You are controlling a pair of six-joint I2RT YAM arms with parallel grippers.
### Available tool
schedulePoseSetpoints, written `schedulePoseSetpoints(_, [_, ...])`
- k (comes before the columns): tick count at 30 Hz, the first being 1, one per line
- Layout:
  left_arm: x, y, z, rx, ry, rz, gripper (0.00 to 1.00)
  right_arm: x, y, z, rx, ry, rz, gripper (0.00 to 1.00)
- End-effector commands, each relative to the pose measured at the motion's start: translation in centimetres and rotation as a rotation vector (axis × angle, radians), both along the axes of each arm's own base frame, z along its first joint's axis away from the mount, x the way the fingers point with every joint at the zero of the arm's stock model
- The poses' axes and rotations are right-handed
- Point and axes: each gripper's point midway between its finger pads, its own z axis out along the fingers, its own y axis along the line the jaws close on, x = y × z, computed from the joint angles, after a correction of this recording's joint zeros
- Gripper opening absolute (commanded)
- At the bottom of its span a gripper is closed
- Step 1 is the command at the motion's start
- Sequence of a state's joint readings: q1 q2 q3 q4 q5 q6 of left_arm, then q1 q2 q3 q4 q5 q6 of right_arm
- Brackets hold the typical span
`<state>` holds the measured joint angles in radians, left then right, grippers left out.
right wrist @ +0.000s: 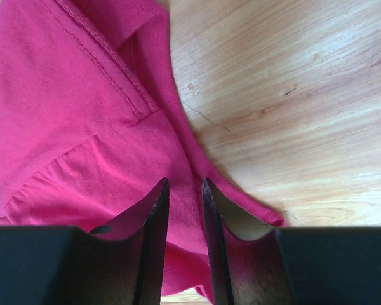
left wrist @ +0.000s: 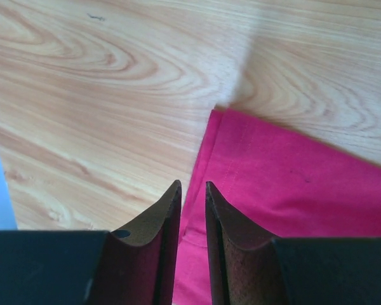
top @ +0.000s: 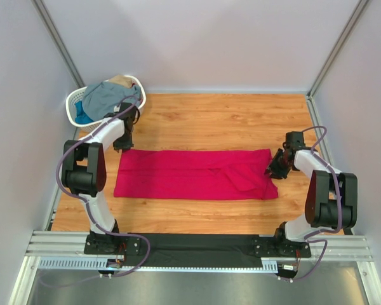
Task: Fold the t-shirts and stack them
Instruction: Fold the tshirt
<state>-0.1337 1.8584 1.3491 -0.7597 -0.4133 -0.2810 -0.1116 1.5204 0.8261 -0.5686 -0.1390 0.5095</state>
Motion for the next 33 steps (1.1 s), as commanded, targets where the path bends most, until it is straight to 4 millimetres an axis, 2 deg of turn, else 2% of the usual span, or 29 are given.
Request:
schedulePoseSetpoints(1, [1.3, -1.0, 1.6, -0.048, -0.074, -0.001, 0.29, 0.4, 0.3, 0.3, -0.014, -0.026, -0.006, 0.30])
schedulePoseSetpoints(2, [1.5, -2.4, 1.5, -0.117, -0.082, -0.049, 0.28, 0.5, 0.4, 0.3, -0.009, -0.029, -0.004, 0.30])
schedulePoseSetpoints(5, [1.9, -4.7, 1.6, -0.209, -0.121, -0.118, 0.28, 0.4, 0.5, 0.0, -0.020, -0.018, -0.006, 0.29])
schedulePoseSetpoints(7, [2.0, -5.1, 0.9, -0.221, -0.116, -0.122, 0.28, 0.4, 0.3, -0.2, -0.032, -0.012, -0.016, 0.28])
schedulePoseSetpoints(10, [1.6, -4.4, -0.9, -0.183, -0.067, -0.093, 0.28, 0.2, -0.1, -0.5, -0.054, 0.003, -0.031, 0.25])
schedulePoseSetpoints(13, [1.3, -3.8, -2.7, -0.146, -0.004, -0.068, 0.28, 0.1, -0.6, -0.7, -0.085, 0.004, -0.043, 0.10])
schedulePoseSetpoints(14, [1.6, -3.5, -2.8, -0.131, -0.002, -0.057, 0.27, 0.1, -0.9, -0.7, -0.098, 0.003, -0.048, 0.00])
schedulePoseSetpoints(17, [1.5, -2.7, -3.7, -0.090, 0.031, -0.028, 0.27, -0.3, -1.1, -0.8, -0.113, 0.019, -0.051, 0.00])
schedulePoseSetpoints(18, [1.3, -2.4, -4.1, -0.078, 0.045, -0.019, 0.27, -0.5, -1.9, -0.8, -0.155, 0.024, -0.068, 0.00])
schedulePoseSetpoints(23, [1.2, -1.3, -4.4, -0.052, 0.062, 0.031, 0.27, -1.4, -2.8, 0.3, -0.205, 0.027, -0.093, 0.00])
schedulePoseSetpoints(28, [1.1, -1.3, -4.4, -0.052, 0.062, 0.039, 0.27, -1.7, -2.8, 1.1, -0.206, 0.014, -0.100, 0.00])
schedulePoseSetpoints(33, [1.0, -1.2, -4.6, -0.047, 0.070, 0.042, 0.27, -2.7, -3.3, 0.7, -0.235, 0.038, -0.119, 0.00])
